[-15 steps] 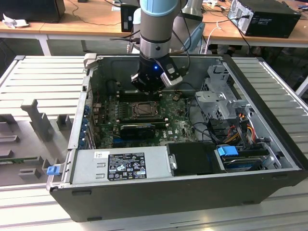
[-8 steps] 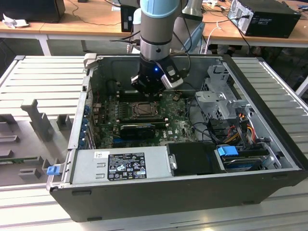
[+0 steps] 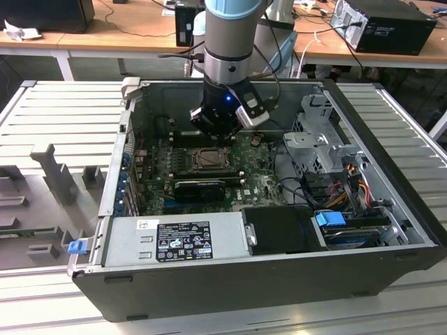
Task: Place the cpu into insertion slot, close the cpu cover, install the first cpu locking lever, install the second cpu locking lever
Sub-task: 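Install the second cpu locking lever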
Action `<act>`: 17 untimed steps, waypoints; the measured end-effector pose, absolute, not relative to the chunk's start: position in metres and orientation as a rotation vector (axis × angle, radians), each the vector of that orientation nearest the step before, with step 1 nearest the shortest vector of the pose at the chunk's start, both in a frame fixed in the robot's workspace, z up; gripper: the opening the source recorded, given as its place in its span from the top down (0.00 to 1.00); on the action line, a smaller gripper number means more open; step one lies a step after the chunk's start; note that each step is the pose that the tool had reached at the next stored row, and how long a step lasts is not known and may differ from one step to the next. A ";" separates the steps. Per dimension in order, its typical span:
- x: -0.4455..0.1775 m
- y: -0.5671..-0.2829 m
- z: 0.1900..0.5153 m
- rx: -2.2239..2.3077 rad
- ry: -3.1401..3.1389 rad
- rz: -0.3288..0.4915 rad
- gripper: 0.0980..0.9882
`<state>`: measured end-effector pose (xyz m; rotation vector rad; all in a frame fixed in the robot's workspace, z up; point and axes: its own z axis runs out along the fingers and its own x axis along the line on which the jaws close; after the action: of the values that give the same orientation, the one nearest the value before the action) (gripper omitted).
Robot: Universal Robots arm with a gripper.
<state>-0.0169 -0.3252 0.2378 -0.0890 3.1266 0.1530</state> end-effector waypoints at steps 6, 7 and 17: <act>-0.017 -0.350 0.237 -0.088 3.137 0.154 0.99; -0.015 -0.352 0.237 -0.087 3.156 0.157 0.99; -0.018 -0.384 0.236 -0.094 3.184 0.232 0.99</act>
<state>-0.0180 -0.3843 0.2359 -0.0936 3.1843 0.2319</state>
